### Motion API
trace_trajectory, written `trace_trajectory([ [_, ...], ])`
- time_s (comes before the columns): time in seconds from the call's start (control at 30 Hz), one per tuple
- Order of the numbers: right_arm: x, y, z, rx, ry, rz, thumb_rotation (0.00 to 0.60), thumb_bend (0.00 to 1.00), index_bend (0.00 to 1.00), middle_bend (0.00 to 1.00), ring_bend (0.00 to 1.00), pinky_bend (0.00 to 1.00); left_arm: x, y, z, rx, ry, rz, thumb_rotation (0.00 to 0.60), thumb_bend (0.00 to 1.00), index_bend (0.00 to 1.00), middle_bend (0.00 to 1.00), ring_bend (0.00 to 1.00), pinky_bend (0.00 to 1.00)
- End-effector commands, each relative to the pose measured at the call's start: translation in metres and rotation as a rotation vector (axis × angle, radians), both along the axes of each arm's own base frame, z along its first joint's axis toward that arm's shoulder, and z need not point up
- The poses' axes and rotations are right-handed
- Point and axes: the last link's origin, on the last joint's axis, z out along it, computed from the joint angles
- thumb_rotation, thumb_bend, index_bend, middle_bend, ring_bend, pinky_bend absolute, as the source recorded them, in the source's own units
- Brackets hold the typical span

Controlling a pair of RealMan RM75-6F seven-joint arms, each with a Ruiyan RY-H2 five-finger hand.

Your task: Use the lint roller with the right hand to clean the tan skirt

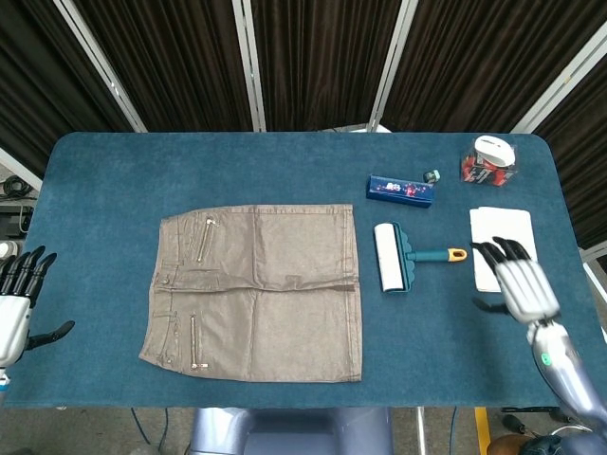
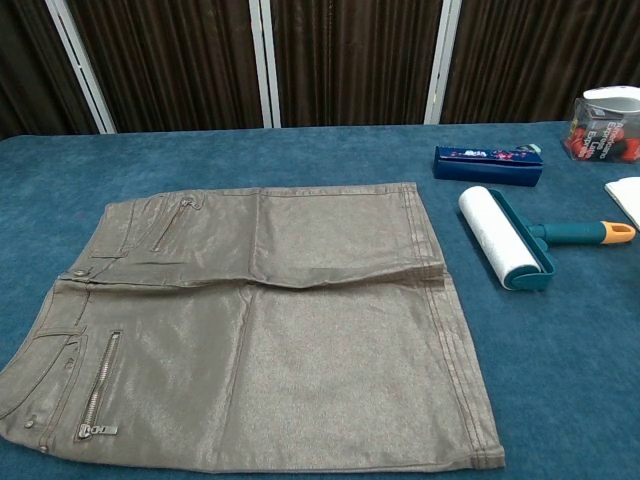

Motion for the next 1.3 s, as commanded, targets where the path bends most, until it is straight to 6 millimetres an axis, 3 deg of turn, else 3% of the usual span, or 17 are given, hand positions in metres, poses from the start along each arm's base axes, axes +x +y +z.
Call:
trace_trajectory([
  [0.03, 0.009, -0.041, -0.012, 0.018, 0.034, 0.008, 0.600, 0.16, 0.21, 0.26, 0.18, 0.23, -0.002, 0.001, -0.001, 0.006, 0.012, 0.012, 0.600, 0.00, 0.00, 0.00, 0.00, 0.00],
  [0.37, 0.014, -0.077, -0.061, 0.134, 0.152, 0.019, 0.600, 0.19, 0.22, 0.26, 0.19, 0.23, -0.009, 0.007, -0.006, 0.012, 0.044, 0.058, 0.600, 0.00, 0.00, 0.00, 0.00, 0.00],
  [0.63, 0.020, -0.083, -0.095, 0.195, 0.181, 0.031, 0.600, 0.21, 0.24, 0.28, 0.20, 0.25, -0.012, 0.010, -0.008, 0.011, 0.051, 0.076, 0.600, 0.00, 0.00, 0.00, 0.00, 0.00],
  [1.0, 0.022, -0.091, -0.117, 0.213, 0.241, 0.034, 0.600, 0.22, 0.27, 0.31, 0.23, 0.25, -0.015, 0.013, -0.006, 0.015, 0.053, 0.093, 0.600, 0.00, 0.00, 0.00, 0.00, 0.00],
  [1.3, 0.017, -0.095, -0.123, 0.215, 0.268, 0.025, 0.600, 0.25, 0.28, 0.32, 0.24, 0.26, -0.016, 0.013, -0.007, 0.012, 0.053, 0.099, 0.600, 0.00, 0.00, 0.00, 0.00, 0.00],
])
